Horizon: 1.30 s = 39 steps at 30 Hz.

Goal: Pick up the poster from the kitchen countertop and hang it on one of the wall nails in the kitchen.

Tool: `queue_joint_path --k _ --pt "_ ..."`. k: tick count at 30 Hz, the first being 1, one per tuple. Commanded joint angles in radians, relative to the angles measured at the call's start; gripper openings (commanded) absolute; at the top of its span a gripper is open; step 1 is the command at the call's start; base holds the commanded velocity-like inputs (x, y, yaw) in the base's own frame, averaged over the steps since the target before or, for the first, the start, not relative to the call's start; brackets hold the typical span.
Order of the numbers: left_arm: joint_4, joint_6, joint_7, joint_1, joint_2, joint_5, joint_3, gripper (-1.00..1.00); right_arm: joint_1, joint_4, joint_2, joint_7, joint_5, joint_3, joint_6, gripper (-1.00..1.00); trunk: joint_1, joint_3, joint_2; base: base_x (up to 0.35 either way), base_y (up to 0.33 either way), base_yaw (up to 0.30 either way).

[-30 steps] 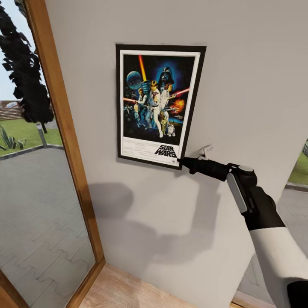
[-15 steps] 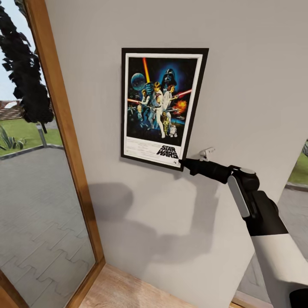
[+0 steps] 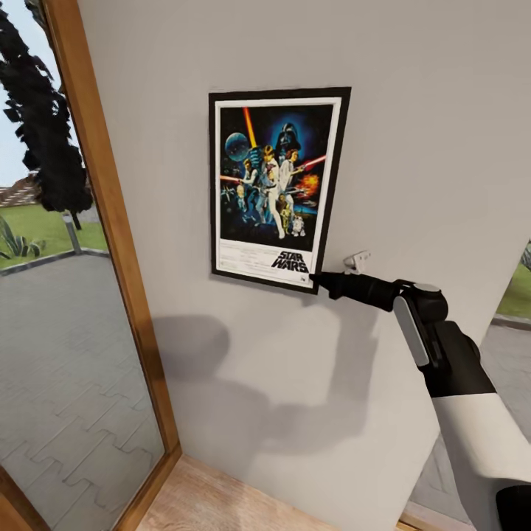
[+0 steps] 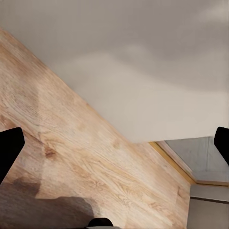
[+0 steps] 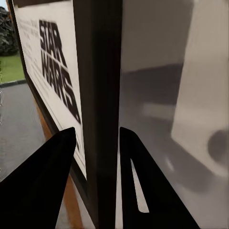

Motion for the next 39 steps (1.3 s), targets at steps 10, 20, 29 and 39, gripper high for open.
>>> queue_joint_path --k 10,20,29,39 --pt "0.002 -0.008 -0.002 0.0 0.0 -0.009 0.008 1.0 -0.001 -0.029 0.0 0.109 0.0 0.003 0.054 -1.0 0.0 0.0 -0.001 0.0 0.0 0.0" --pt "0.002 -0.008 -0.002 0.0 0.0 -0.009 0.008 1.0 0.012 -0.064 0.001 0.077 -0.001 0.004 0.058 -1.0 0.0 0.0 -0.001 0.0 0.0 0.0" --pt "0.002 -0.008 -0.002 0.0 0.0 -0.01 0.008 1.0 0.025 -0.066 0.001 0.074 0.0 0.004 0.058 -1.0 0.0 0.0 -0.001 0.0 0.0 0.0" --pt "0.002 -0.008 -0.002 0.0 0.0 -0.01 0.008 1.0 0.028 -0.066 0.001 0.071 0.0 0.005 0.056 -1.0 0.0 0.0 -0.001 0.0 0.0 0.0"
